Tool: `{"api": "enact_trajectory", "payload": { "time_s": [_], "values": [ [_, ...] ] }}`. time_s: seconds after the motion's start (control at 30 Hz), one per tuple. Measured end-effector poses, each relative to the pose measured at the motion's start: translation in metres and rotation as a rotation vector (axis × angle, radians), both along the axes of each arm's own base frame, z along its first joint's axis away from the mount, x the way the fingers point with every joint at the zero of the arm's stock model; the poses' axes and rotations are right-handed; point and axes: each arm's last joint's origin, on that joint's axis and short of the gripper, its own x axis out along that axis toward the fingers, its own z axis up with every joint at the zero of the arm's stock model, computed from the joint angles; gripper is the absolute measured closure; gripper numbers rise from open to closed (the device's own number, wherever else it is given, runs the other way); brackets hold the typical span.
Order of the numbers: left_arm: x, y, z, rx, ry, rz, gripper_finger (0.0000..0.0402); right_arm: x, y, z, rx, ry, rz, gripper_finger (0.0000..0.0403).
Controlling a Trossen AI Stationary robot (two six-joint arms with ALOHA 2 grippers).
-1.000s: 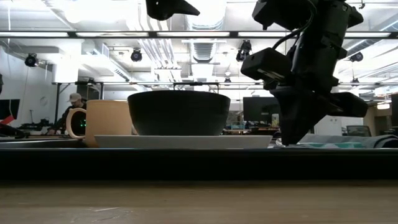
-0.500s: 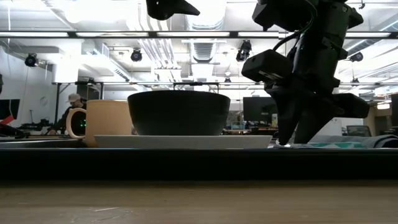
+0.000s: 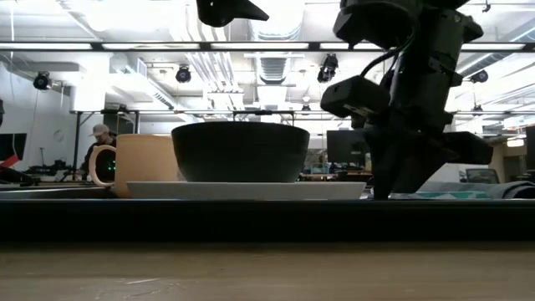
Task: Set up tray
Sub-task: Put the blue knife on the gray napkin
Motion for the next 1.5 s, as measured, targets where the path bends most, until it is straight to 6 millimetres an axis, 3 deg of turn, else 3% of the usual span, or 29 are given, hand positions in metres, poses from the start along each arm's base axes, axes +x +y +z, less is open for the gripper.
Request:
{"api": "enact_trajectory", "payload": {
  "time_s": [0.23,0.47,1.0,1.5],
  "values": [
    [0.0,0.0,0.0,0.0,0.002,0.0,0.0175,0.009,0.003,0.0,-0.015,0.065,0.037,0.0325],
    [0.0,0.0,0.0,-0.004,0.002,-0.008,0.0175,0.01,0.003,0.006,-0.041,0.083,0.052,0.0382],
    [-0.001,-0.001,-0.004,-0.018,0.026,-0.03,0.0175,0.009,0.003,0.022,-0.049,0.111,-0.01,0.0379],
    [-0.001,-0.001,-0.004,-0.018,0.026,-0.03,0.0175,-0.007,0.014,0.026,-0.029,0.089,-0.276,0.038]
  ]
}}
